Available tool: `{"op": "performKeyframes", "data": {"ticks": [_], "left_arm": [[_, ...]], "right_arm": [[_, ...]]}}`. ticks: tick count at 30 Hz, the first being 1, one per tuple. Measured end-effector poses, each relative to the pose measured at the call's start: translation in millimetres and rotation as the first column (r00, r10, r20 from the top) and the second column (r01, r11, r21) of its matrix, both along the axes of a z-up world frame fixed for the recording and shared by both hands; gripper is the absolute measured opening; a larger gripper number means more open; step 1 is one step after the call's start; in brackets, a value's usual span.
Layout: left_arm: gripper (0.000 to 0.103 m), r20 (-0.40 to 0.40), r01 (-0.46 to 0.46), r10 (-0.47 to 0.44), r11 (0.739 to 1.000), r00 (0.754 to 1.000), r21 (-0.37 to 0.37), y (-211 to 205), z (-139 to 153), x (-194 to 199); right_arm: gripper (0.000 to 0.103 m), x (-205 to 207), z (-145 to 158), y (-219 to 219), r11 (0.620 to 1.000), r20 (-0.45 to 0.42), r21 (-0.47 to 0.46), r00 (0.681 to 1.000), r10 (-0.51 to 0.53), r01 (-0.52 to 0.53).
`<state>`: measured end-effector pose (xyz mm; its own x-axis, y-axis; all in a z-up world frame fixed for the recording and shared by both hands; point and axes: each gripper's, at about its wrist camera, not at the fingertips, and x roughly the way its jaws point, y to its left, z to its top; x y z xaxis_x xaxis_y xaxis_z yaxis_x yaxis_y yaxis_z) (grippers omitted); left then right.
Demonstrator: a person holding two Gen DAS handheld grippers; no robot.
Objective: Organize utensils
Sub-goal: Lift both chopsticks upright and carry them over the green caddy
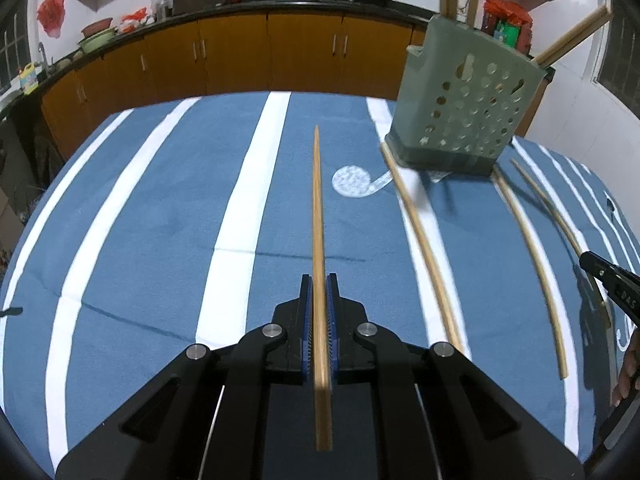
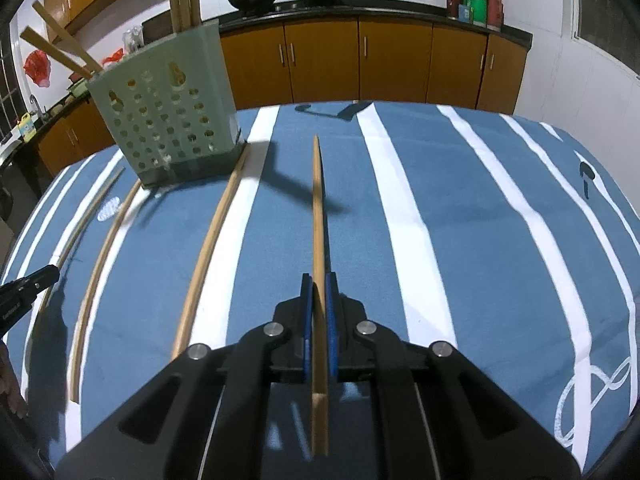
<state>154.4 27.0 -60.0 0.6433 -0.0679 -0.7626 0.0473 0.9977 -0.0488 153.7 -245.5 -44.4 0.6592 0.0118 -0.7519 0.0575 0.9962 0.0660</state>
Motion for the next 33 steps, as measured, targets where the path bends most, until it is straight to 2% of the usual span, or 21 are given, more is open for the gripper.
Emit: {"op": "performKeyframes", "data": {"ticks": [10, 20, 33], "left_arm": [[0.007, 0.109, 0.031, -0.031, 1.0, 0.994, 0.003, -5.0, 43.3, -6.8], [0.007, 0.175, 0.038, -0.038, 0.999, 0.984, 0.003, -9.7, 69.5, -9.1], [0.007, 0.291, 0.064, -0.032, 0.992, 0.956, -0.104, 4.6, 126.4, -17.0]], "right_arm": [[0.008, -7.8, 45.8, -5.4, 1.0, 0.116, 0.007, 0.993, 0.006, -0.007], [0.008, -16.3, 76.5, -8.3, 1.0, 0.2, 0.018, 0.98, 0.006, -0.01], [0.008, -25.1, 118.1, -11.1, 0.999, 0.315, 0.04, 0.949, 0.005, -0.019]]}}
